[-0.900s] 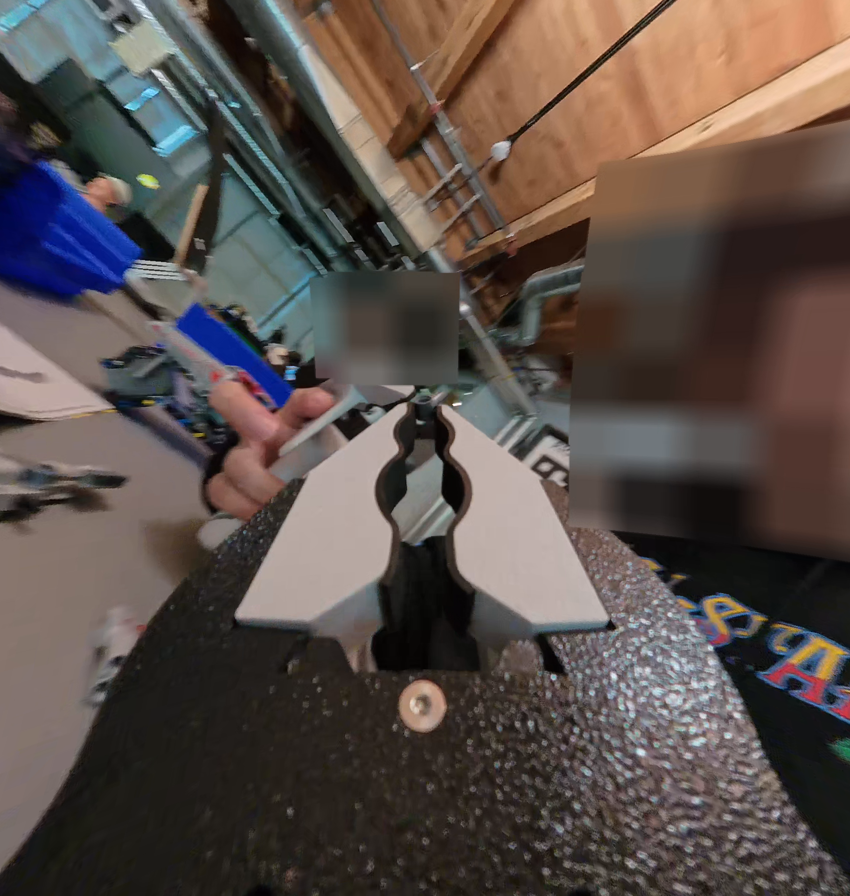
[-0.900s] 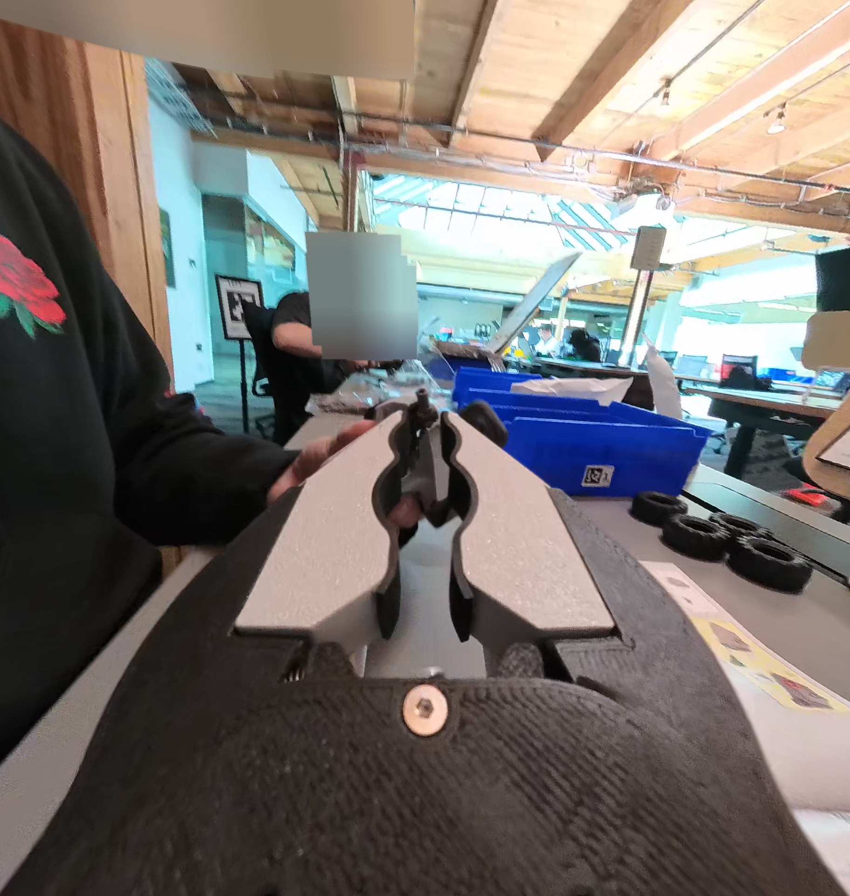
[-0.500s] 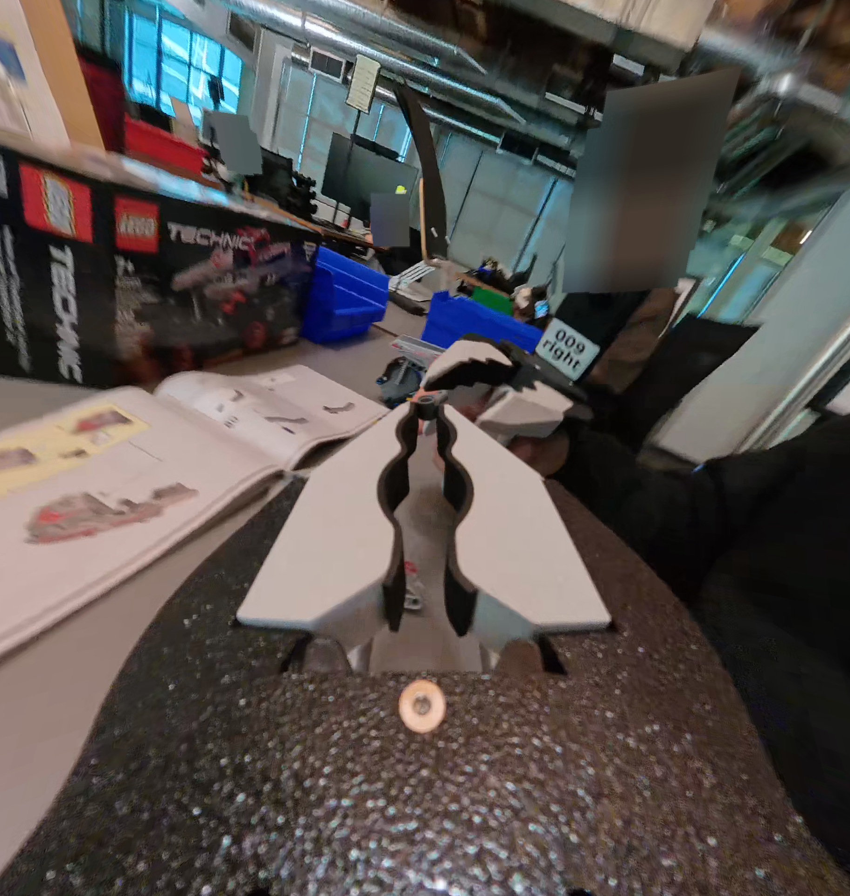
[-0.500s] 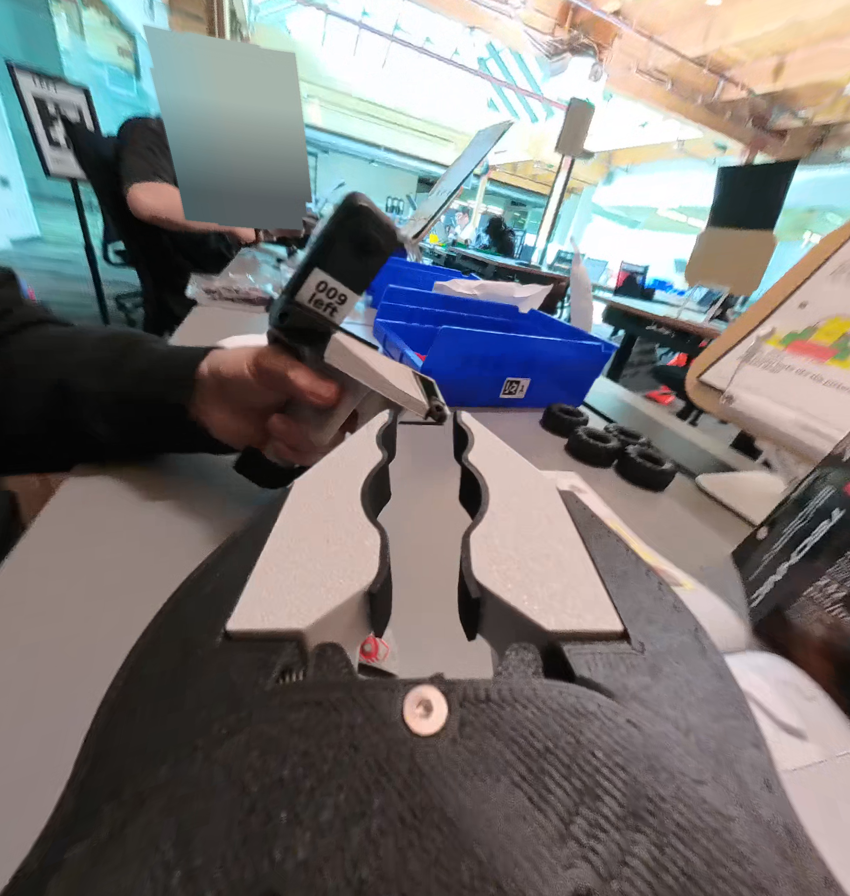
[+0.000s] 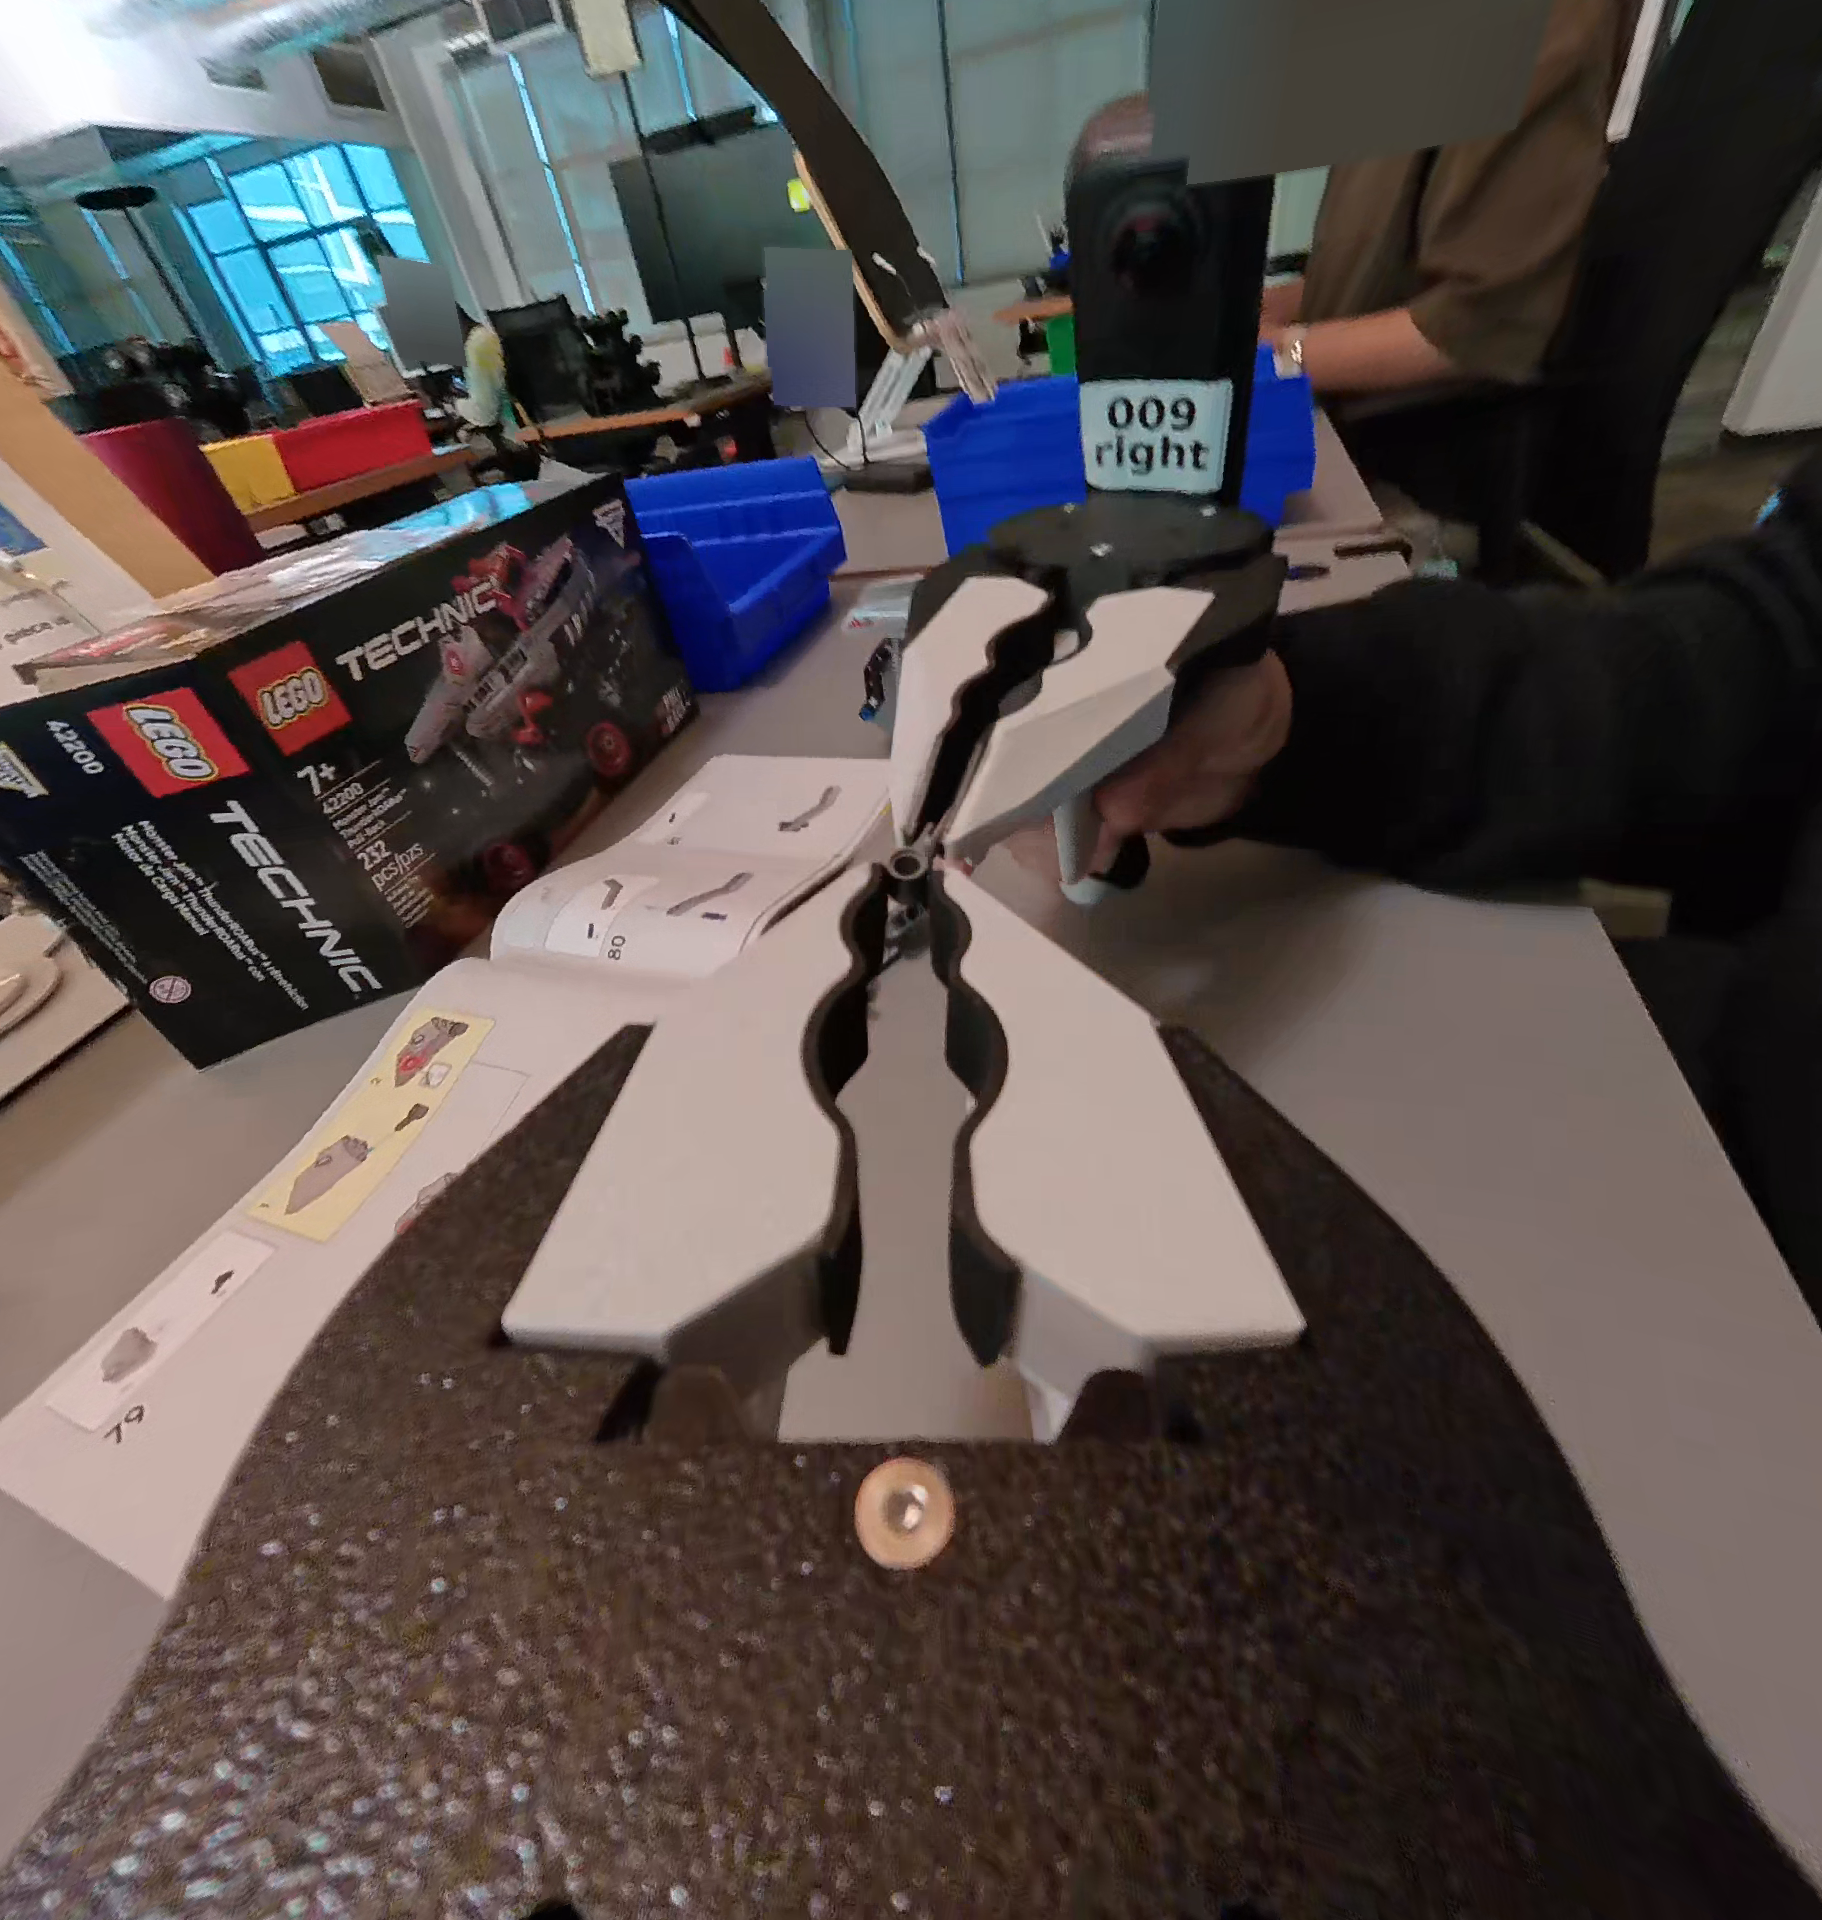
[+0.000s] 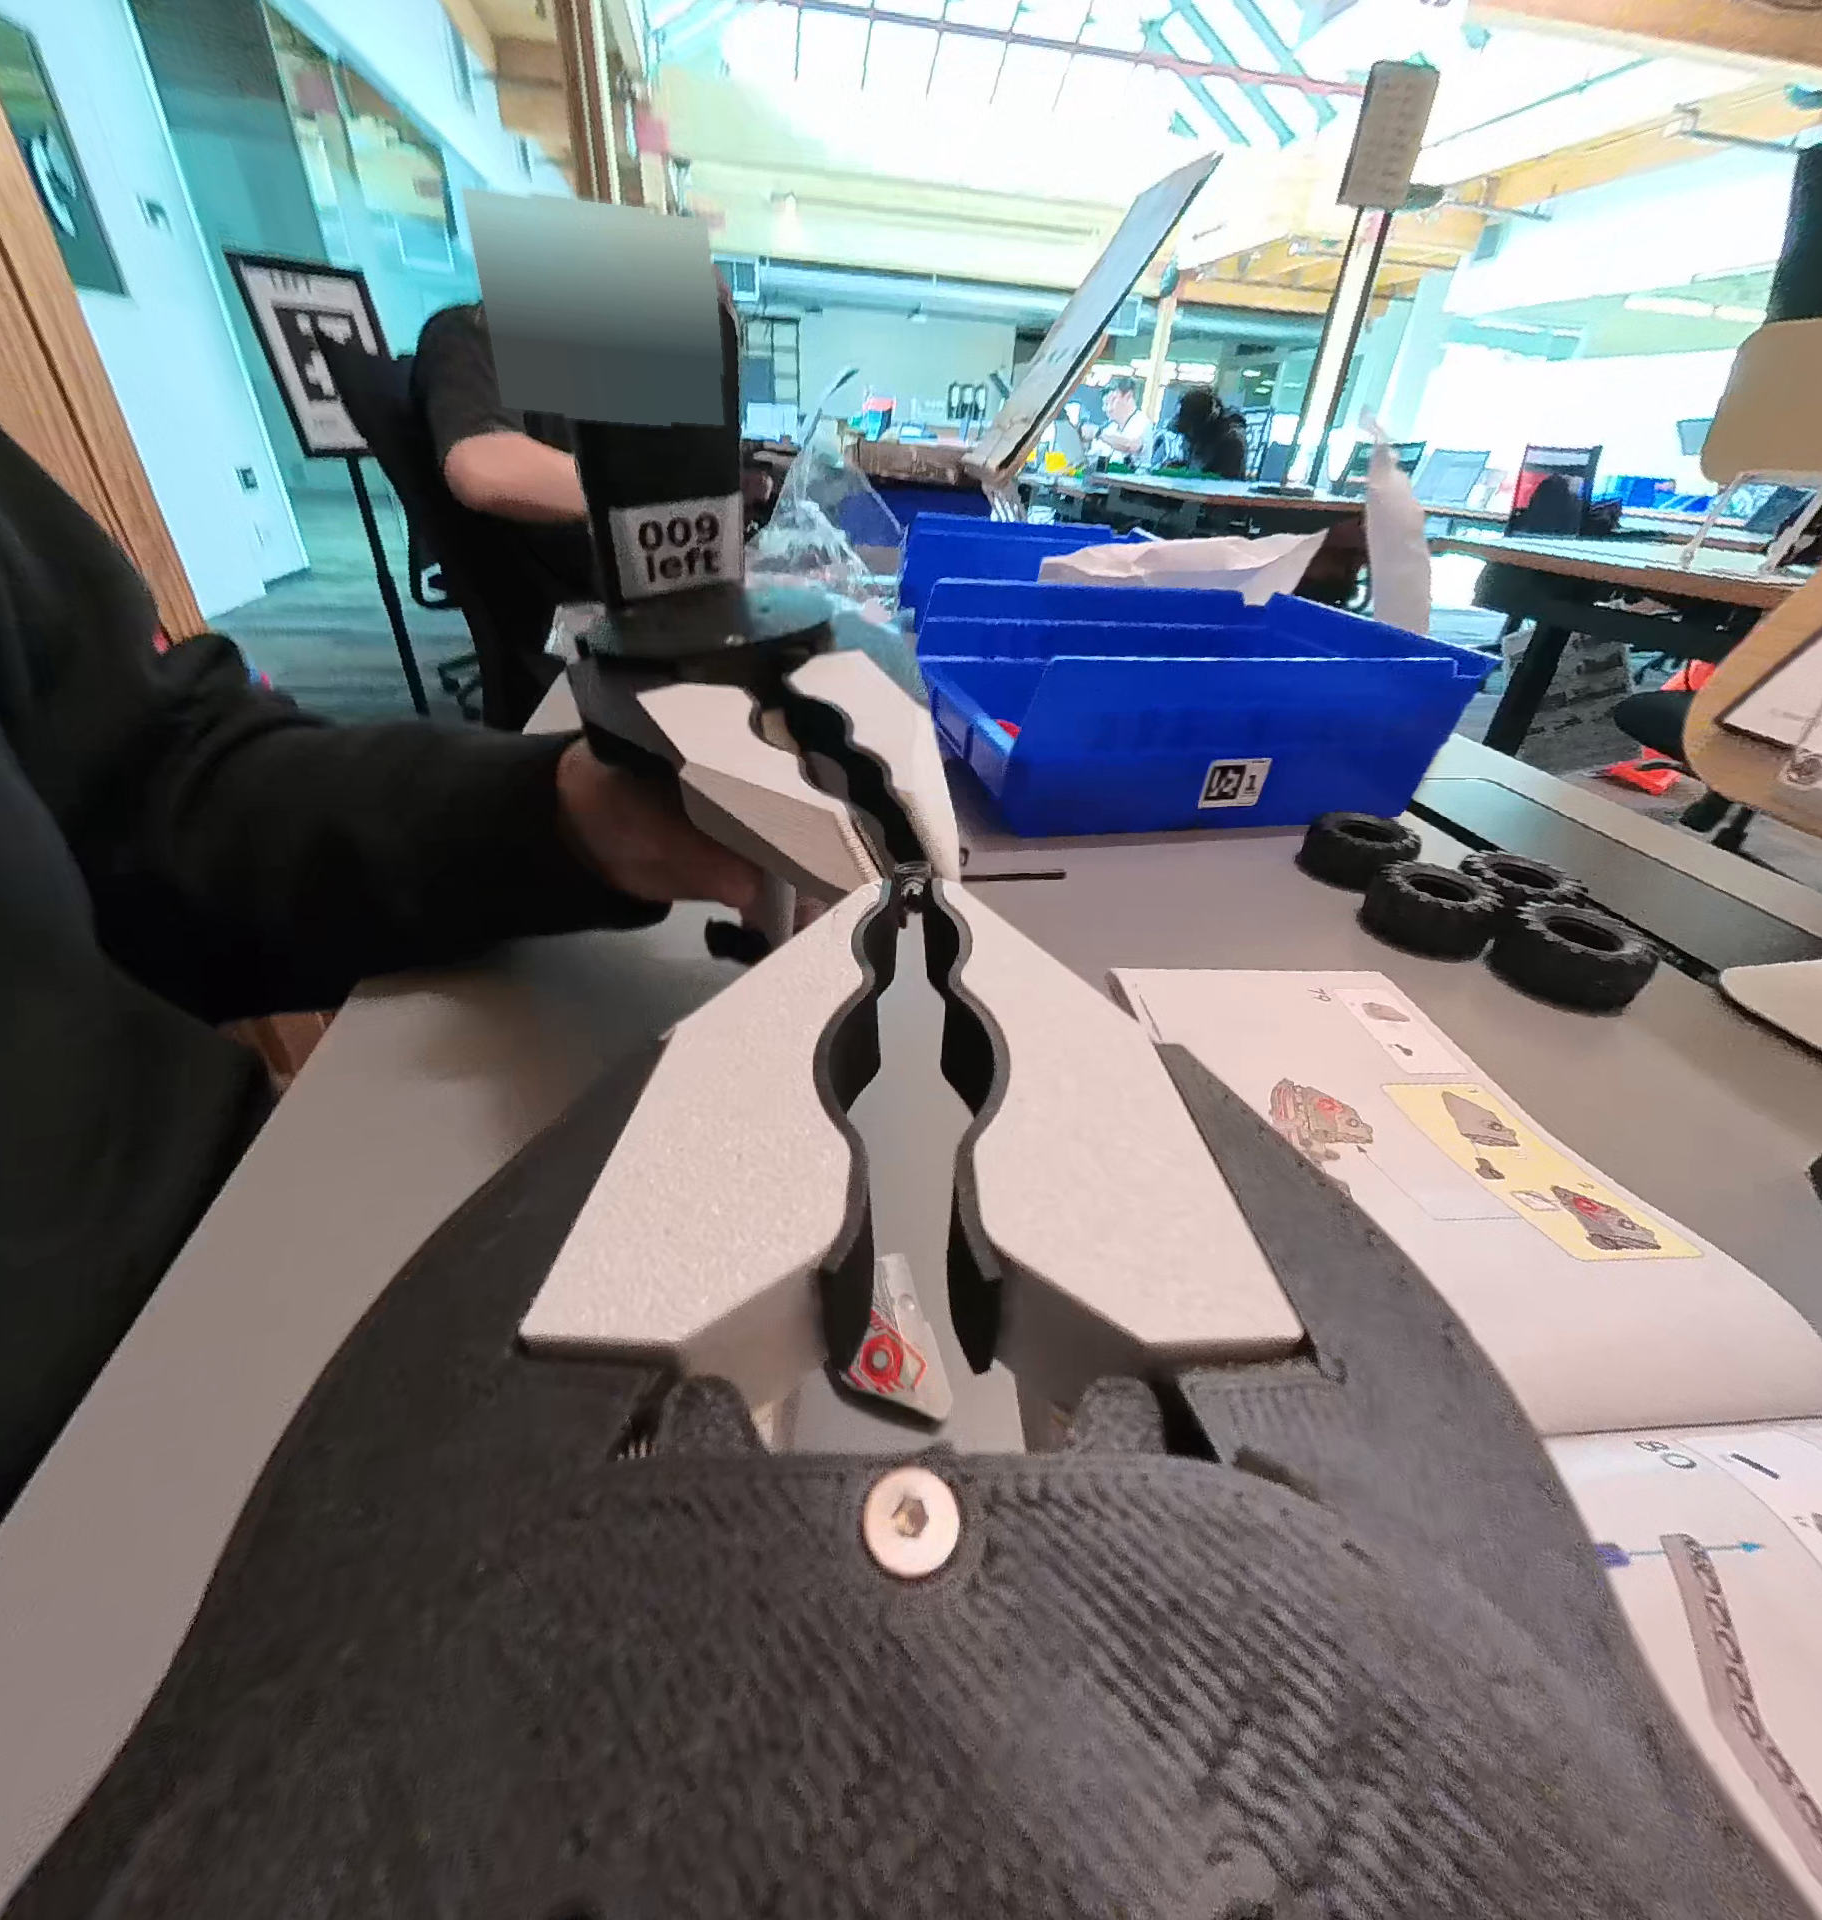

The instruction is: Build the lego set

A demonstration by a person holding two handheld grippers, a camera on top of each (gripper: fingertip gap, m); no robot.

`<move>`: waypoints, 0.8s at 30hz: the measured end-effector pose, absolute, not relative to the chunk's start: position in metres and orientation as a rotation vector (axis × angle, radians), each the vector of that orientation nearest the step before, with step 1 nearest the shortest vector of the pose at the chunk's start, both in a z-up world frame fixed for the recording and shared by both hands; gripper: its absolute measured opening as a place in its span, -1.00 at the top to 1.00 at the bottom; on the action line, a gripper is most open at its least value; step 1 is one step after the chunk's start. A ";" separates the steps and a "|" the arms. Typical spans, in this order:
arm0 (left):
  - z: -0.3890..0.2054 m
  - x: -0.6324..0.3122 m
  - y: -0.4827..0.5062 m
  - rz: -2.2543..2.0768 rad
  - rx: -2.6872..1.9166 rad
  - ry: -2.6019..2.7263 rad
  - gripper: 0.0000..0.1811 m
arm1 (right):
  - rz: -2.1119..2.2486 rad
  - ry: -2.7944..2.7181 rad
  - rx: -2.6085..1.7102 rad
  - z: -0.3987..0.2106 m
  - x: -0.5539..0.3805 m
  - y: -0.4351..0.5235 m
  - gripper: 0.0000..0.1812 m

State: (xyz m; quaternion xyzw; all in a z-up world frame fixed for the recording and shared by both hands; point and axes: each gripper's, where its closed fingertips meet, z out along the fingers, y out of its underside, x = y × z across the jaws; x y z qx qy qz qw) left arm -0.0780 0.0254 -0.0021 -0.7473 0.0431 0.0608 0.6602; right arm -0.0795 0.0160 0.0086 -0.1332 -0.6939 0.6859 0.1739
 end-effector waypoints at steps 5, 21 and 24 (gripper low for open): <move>-0.018 -0.068 0.022 0.052 -1.778 0.182 0.95 | 1.858 -2.081 -0.264 -0.004 -0.070 0.010 0.97; 0.002 -0.047 0.014 -0.195 -1.606 0.191 0.94 | 2.237 -2.108 -0.333 0.007 -0.053 0.004 0.97; 0.006 -0.046 0.014 -0.198 -1.571 0.195 0.96 | 2.301 -2.088 -0.334 0.011 -0.050 0.003 0.97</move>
